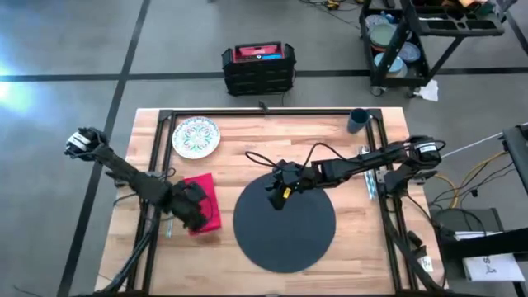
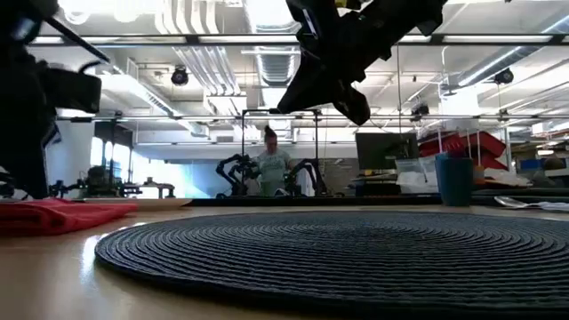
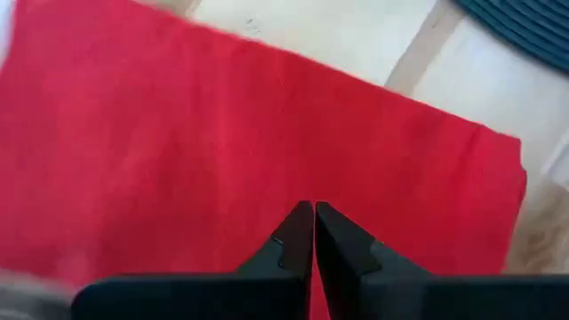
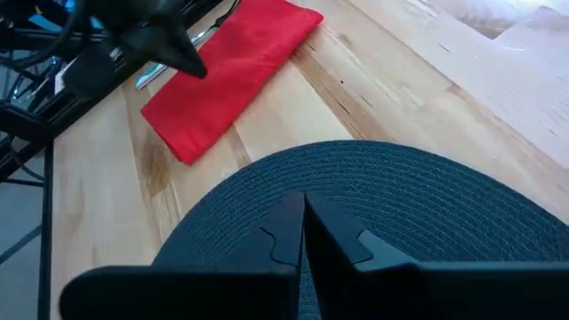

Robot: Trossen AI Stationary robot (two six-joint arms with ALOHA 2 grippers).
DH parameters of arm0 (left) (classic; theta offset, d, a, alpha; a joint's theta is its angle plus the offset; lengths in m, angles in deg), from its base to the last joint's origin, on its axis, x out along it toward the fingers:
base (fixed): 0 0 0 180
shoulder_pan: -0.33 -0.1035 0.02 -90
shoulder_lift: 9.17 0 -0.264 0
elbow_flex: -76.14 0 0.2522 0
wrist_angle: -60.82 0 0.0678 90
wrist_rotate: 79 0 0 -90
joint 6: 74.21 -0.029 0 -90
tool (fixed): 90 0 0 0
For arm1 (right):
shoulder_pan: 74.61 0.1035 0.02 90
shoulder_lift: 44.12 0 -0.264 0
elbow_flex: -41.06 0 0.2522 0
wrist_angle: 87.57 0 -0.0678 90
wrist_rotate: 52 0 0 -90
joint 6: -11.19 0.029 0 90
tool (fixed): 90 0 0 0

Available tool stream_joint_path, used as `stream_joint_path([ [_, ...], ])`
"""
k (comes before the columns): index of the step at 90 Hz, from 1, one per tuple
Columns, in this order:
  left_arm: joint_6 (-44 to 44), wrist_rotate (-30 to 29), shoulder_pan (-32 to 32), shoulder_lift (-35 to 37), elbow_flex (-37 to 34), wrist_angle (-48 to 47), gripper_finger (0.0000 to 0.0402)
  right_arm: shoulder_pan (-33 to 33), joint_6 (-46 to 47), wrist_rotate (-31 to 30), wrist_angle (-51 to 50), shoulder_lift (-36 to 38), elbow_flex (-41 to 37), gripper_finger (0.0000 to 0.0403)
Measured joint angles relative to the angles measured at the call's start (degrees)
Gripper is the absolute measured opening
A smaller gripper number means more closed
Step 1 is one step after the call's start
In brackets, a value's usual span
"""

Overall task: Set table place
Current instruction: Put the blue fork on the red napkin

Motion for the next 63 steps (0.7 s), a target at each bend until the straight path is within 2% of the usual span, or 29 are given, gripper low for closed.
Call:
stream_joint_path([
  [15, -4.2, 5.4, -2.7, 1.1, -6.5, 12.3, 0.0, 0.0, 0.0, 0.0, -0.3, 0.0, 0.0, 0.0],
  [29, -6.6, 11.0, -2.0, -1.5, -7.6, 22.3, 0.0, 0.0, 0.2, 0.0, -1.6, 0.0, 0.0, 0.0],
  [49, -8.0, 21.2, 1.9, -7.1, -5.6, 24.2, 0.0, 0.0, 0.2, 1.5, -2.6, 0.0, 0.0, 0.0],
  [63, -10.7, 22.2, 3.7, -9.2, -1.5, 22.5, 0.0, 0.0, -0.1, 1.5, -2.5, 0.0, 0.0, 0.0],
])
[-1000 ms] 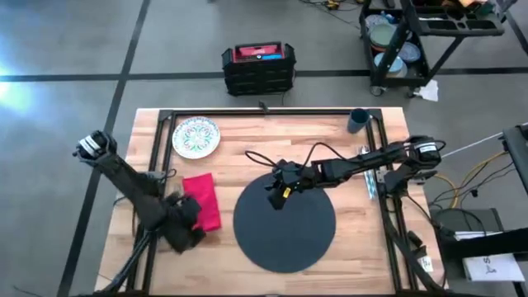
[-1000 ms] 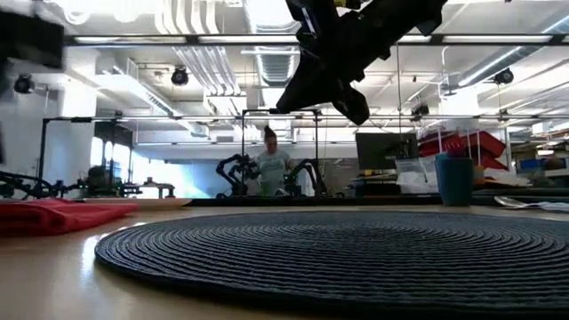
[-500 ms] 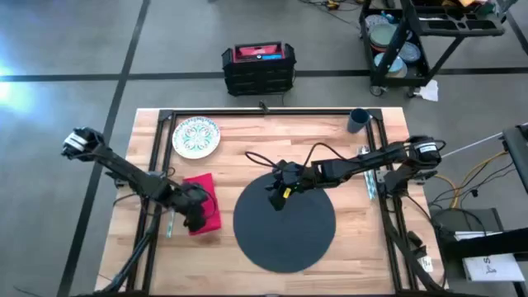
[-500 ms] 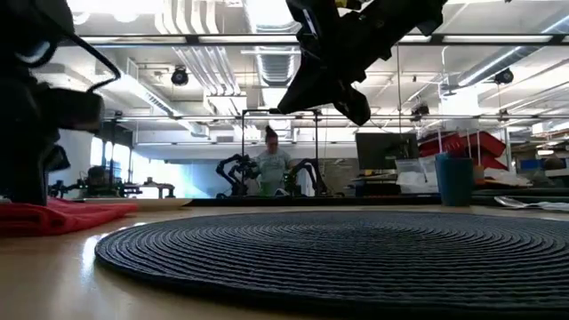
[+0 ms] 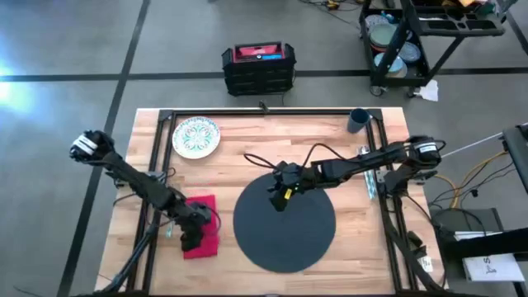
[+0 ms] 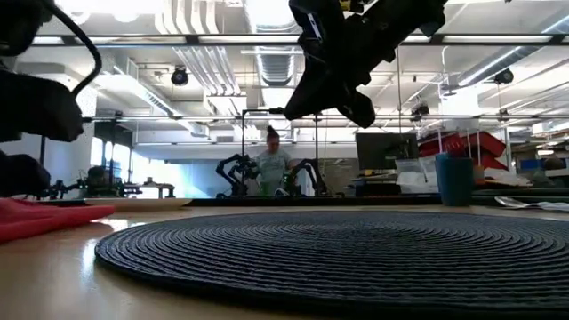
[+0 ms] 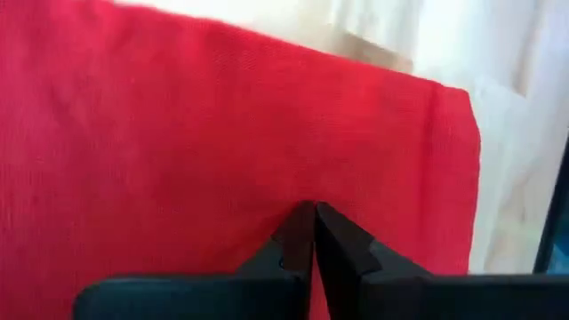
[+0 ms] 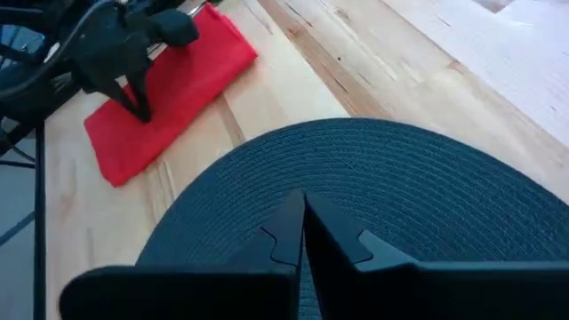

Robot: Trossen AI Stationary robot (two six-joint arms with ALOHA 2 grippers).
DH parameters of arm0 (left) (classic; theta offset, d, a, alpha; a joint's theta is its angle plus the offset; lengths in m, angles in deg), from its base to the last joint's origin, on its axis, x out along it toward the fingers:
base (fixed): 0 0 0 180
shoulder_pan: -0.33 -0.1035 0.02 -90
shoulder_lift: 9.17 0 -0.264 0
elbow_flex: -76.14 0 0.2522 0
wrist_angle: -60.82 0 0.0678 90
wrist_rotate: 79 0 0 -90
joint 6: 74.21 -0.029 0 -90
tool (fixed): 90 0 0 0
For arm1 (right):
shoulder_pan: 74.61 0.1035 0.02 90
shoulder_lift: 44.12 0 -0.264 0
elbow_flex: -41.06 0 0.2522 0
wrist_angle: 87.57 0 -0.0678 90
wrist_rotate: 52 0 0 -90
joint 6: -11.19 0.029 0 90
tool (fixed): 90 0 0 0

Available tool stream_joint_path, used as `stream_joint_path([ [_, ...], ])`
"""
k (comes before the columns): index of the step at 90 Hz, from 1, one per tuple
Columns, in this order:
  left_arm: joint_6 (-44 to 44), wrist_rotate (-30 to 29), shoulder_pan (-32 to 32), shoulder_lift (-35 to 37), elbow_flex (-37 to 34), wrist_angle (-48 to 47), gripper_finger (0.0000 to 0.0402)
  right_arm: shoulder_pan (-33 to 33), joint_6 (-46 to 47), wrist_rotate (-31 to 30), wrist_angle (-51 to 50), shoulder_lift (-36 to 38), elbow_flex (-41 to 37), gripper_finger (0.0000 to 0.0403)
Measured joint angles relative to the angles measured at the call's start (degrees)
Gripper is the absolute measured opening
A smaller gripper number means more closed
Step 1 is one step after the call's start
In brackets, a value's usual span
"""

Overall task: Set table place
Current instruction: Put the blue fork on the red napkin

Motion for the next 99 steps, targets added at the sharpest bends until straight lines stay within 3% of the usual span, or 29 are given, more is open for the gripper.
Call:
stream_joint_path([
  [15, -2.7, -0.3, 0.0, 0.1, 5.5, -5.9, 0.0001, -0.6, -1.0, 0.0, 0.1, 0.0, 0.0, 0.0],
  [25, -0.6, -5.0, 0.1, 1.7, 9.8, -13.9, 0.0007, -0.7, -0.3, 0.0, 0.1, 0.0, 0.0, 0.0],
  [39, 23.5, -23.4, 0.0, 3.5, 14.5, -39.0, 0.0003, -0.9, -0.9, 0.0, 0.1, 0.0, 0.0, 0.001],
  [51, 47.2, -25.4, -0.1, 6.9, 13.5, -54.8, 0.0004, -2.5, -2.9, 0.0, 0.1, 0.0, 0.0, 0.0048],
  [65, 53.3, -27.2, -0.6, 11.4, 13.0, -53.1, 0.0029, -6.1, -3.5, 0.7, 0.0, 0.0, -0.1, 0.0111],
  [83, 57.6, -23.6, -3.0, 12.5, 12.6, -51.3, 0.0067, -12.7, -5.2, 2.1, -1.2, 0.1, -1.8, 0.0161],
  [99, 51.1, -29.2, -6.2, 11.0, 12.6, -47.2, 0.0078, -19.0, -7.3, 13.8, 1.2, -0.1, -2.1, 0.0159],
])
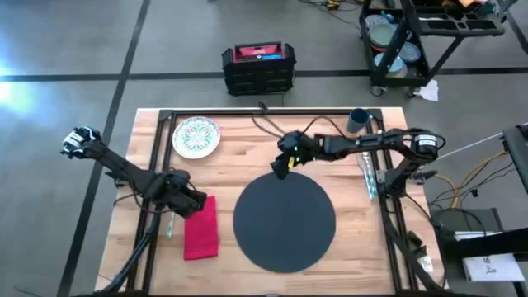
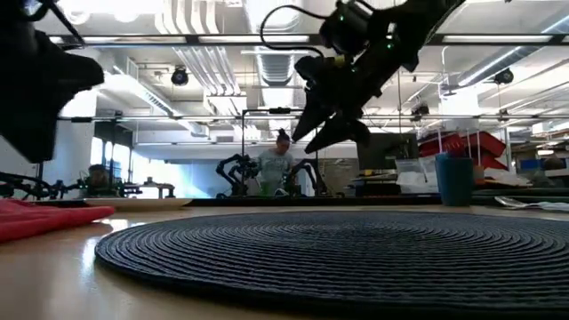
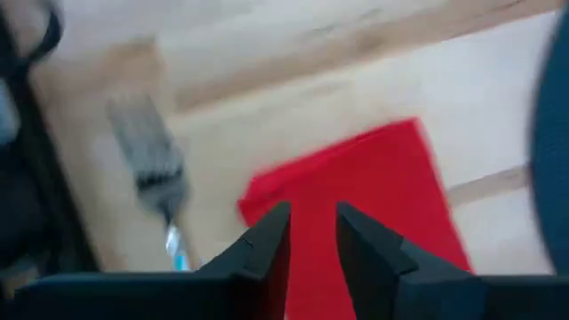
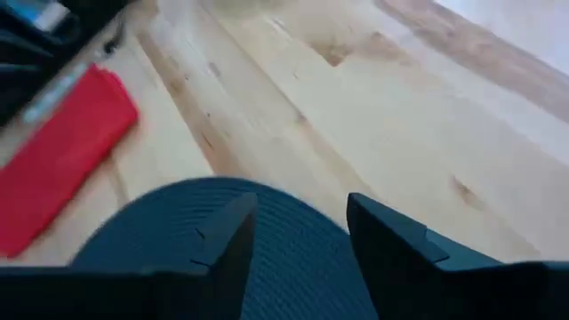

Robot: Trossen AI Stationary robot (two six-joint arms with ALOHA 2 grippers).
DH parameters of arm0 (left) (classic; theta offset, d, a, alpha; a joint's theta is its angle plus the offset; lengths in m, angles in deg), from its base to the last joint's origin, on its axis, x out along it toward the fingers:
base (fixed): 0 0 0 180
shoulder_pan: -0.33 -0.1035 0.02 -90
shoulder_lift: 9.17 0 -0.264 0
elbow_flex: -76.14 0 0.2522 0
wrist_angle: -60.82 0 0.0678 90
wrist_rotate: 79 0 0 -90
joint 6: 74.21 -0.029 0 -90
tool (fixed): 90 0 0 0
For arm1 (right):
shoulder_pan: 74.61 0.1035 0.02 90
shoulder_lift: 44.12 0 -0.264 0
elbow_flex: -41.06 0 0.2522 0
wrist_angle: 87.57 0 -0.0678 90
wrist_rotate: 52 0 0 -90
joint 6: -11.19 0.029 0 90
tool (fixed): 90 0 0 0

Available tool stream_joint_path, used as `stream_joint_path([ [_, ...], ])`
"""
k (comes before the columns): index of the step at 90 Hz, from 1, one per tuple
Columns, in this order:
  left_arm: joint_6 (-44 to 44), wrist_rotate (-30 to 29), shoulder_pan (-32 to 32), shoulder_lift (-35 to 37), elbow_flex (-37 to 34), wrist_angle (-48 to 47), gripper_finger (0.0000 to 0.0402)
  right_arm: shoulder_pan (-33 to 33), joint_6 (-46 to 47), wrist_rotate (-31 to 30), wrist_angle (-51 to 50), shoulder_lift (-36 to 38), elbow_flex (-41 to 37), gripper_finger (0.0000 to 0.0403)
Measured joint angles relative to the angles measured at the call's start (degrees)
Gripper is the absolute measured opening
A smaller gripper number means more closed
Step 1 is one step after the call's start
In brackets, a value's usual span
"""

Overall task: Set table place
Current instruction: Put the blue fork on the red napkin

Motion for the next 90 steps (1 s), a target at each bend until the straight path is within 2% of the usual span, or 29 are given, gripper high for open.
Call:
stream_joint_path([
  [5, -4.2, 0.5, -2.2, -0.1, 0.0, 0.9, 0.0069, -1.2, 0.0, 5.9, 3.4, -0.8, 0.0, 0.0138],
  [9, -8.6, 3.3, -4.2, -0.1, 0.1, 0.9, 0.0051, -1.9, -0.1, 9.3, 4.4, -1.3, 0.0, 0.0108],
  [14, -12.9, 6.9, -6.0, -0.3, 0.1, 0.3, 0.0019, -2.4, -0.4, 10.8, 4.9, -1.9, 0.0, 0.0059],
  [20, -15.2, 10.9, -6.6, -0.2, 0.1, -1.5, 0.0008, -2.8, -2.3, 10.8, 6.5, -2.4, 0.0, 0.0016],
  [38, -19.4, 18.9, -6.8, -2.0, 2.0, -11.6, 0.0, -4.5, -4.0, 10.6, 6.6, -2.7, 0.5, 0.0002],
  [54, -23.9, 28.2, -7.3, -5.3, 2.2, -11.7, 0.0, -6.7, -5.9, 13.5, 5.5, -2.7, 0.5, 0.0001],
  [62, -24.1, 31.1, -7.3, -8.5, 2.1, -11.3, 0.0, -7.2, -6.2, 17.5, 4.5, -2.7, 0.5, 0.0],
  [67, -23.4, 29.6, -7.2, -10.2, 3.2, -10.9, 0.0, -7.2, -6.2, 21.9, 5.0, -2.7, 0.9, 0.0],
  [73, -21.9, 24.5, -6.5, -10.9, 6.2, -6.8, 0.0, -6.6, -6.2, 26.5, 5.3, -2.7, 1.9, 0.0],
  [82, -21.7, 12.6, -6.5, -9.0, 13.4, -1.4, 0.0, -5.5, -7.0, 28.3, 5.9, -4.1, 5.4, 0.0],
  [90, -22.0, 0.0, -6.5, -6.3, 19.9, 1.1, 0.0, -5.4, -7.1, 30.0, 5.0, -8.6, 10.7, 0.0],
])
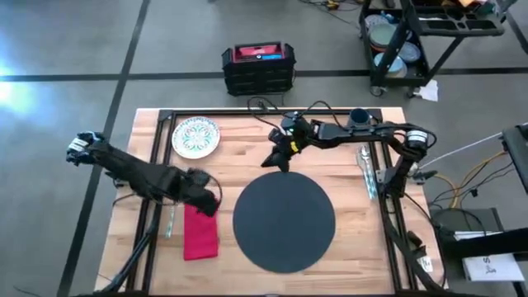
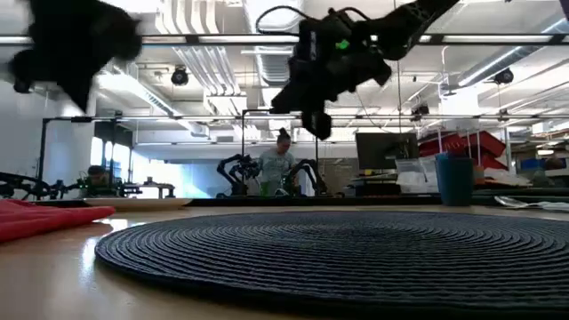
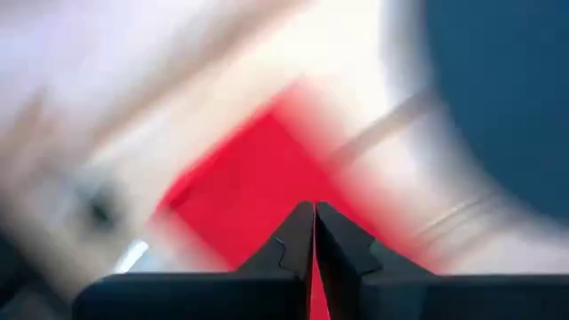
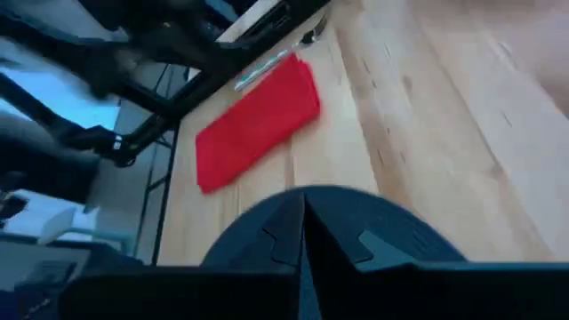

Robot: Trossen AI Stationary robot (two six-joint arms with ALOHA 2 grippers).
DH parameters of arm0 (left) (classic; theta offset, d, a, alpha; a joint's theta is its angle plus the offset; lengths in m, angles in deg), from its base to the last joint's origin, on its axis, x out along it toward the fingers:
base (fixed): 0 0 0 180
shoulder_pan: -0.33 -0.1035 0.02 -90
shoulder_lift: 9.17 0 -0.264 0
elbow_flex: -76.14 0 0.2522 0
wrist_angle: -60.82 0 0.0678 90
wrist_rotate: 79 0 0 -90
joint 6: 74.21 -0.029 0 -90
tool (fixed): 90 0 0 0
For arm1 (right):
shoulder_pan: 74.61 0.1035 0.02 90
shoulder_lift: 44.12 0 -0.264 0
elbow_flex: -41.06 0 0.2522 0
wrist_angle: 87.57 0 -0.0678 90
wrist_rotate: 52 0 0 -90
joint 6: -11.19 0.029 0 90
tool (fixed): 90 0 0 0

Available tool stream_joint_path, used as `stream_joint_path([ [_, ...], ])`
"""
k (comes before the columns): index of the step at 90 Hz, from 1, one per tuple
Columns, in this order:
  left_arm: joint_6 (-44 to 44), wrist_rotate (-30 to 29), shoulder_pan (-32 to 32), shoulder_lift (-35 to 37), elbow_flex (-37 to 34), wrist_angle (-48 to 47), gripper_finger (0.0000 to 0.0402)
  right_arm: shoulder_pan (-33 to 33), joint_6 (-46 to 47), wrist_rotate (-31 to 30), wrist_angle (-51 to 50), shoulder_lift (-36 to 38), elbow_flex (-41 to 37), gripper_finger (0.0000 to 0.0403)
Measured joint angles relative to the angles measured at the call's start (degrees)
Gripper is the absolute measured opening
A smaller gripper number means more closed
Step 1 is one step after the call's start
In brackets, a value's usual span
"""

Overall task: Set table place
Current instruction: Put the blue fork on the red napkin

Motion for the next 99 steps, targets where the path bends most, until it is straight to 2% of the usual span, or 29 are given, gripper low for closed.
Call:
stream_joint_path([
  [9, -4.0, -10.3, 0.0, 3.4, 5.2, 3.5, 0.0, 1.4, 0.3, 3.0, -1.1, -6.1, 6.7, 0.0],
  [20, -11.7, -16.7, -0.1, 5.8, 7.7, 9.7, 0.0, 5.2, 0.5, 7.1, -2.0, -13.6, 16.0, 0.0],
  [38, -24.4, -17.5, -0.1, 6.8, 7.4, 18.3, 0.0, 10.4, 3.6, 8.8, -2.0, -26.3, 33.0, 0.0],
  [51, -29.0, -16.8, -0.1, 6.8, 6.0, 21.4, 0.0, 13.0, 8.2, 11.3, -2.1, -35.7, 48.4, 0.0],
  [59, -29.5, -15.6, -0.1, 6.8, 5.6, 21.3, 0.0, 13.5, 8.7, 11.3, -6.4, -39.5, 56.3, 0.0],
  [66, -29.6, -14.5, -0.1, 6.8, 5.5, 21.2, 0.0, 13.7, 4.6, 8.4, -12.5, -40.3, 61.2, 0.0],
  [76, -25.8, -13.0, 0.1, 7.0, 5.4, 17.0, 0.0, 12.8, -4.1, 4.7, -24.9, -38.9, 63.8, 0.0],
  [86, -14.7, -12.5, 1.1, 6.6, 5.3, 2.1, 0.0, 10.2, -15.3, -0.9, -39.2, -35.5, 62.0, 0.0],
  [91, -8.6, -11.8, 1.7, 5.9, 5.2, -5.7, 0.0, 8.6, -18.1, -3.2, -41.3, -33.1, 59.2, 0.0],
  [99, -4.2, -8.9, 2.0, 4.5, 4.6, -12.4, 0.0, 6.3, -18.2, -3.6, -38.0, -28.4, 51.9, 0.0],
])
